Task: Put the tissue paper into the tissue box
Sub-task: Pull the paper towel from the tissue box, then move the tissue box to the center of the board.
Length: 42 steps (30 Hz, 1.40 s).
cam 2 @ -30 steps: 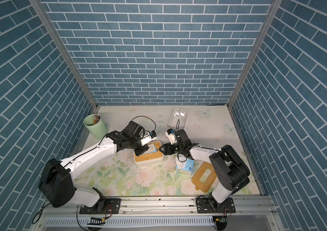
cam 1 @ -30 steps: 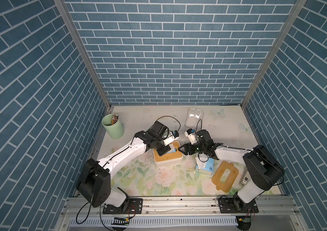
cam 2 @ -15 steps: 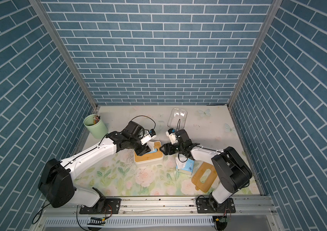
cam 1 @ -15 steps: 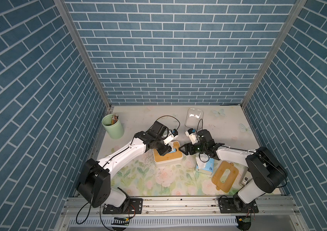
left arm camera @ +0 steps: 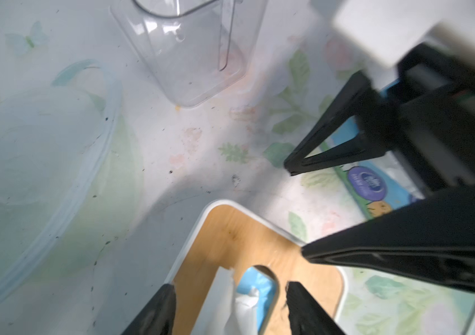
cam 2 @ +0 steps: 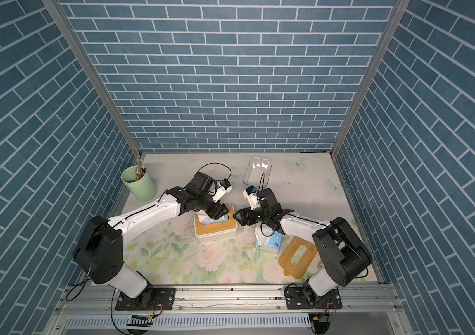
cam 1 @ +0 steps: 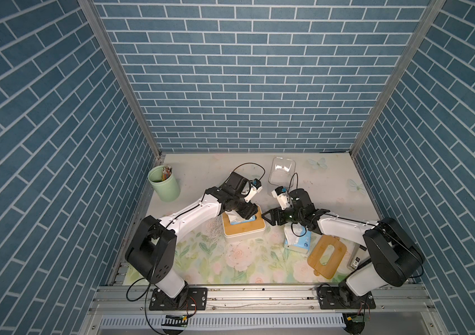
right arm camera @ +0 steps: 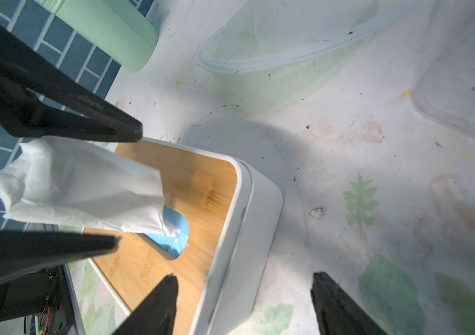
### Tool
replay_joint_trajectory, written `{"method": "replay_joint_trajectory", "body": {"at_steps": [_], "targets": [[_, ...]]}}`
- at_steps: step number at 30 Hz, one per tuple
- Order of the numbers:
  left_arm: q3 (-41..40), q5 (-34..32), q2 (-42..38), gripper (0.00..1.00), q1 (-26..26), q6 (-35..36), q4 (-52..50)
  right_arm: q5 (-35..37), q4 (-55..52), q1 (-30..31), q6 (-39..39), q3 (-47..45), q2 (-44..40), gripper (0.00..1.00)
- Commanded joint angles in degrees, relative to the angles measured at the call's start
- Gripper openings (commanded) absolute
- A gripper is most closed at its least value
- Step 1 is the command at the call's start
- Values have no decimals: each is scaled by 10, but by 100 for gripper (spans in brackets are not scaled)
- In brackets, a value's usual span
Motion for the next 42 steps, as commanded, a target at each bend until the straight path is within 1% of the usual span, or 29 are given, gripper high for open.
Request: {"method": "replay_joint_trajectory", "body": {"at_steps": [1,3,5,7,8,11,12,14,17,21,22,24,26,28,32,37,40,42], "targets": [[-37,64,-71,68,9,-42,67,7,-25,-2,-28,1,-14,77],[-73,45,-116,69,27,-83,107,5,-32,-2,-39,0,-20,77],[-104,7,-164,70,57,-140,125,-14,-39,-1,-51,-3,-29,78],[-121,-42,-198,78,85,-189,104,-36,-56,5,-78,-3,-38,79],[-131,-68,-214,81,96,-206,85,-41,-71,10,-97,-1,-45,80],[-169,-122,-267,85,103,-236,36,-28,-119,27,-154,3,-62,83],[-186,-130,-289,87,103,-252,32,-20,-130,31,-165,3,-67,84],[-228,-126,-338,91,103,-291,33,-4,-143,42,-186,2,-76,86],[-273,-118,-390,92,102,-342,24,22,-150,64,-203,1,-84,87],[-322,-100,-434,92,100,-377,15,80,-145,94,-207,3,-67,88],[-332,-113,-443,92,85,-385,19,95,-140,99,-205,4,-58,88],[-340,-141,-442,92,42,-395,38,117,-125,107,-198,6,-38,87],[-356,-154,-420,91,19,-413,63,133,-108,116,-185,14,-14,85],[-391,-170,-403,91,-2,-427,88,138,-86,122,-168,20,4,83],[-435,-198,-416,91,-40,-439,126,134,-46,127,-138,25,31,81],[-479,-197,-433,92,-56,-432,167,133,-19,127,-110,35,62,79],[-487,-197,-410,91,-59,-408,192,132,-22,127,-103,45,75,79],[-482,-204,-386,87,-59,-390,205,132,-24,126,-101,47,77,79]]}}
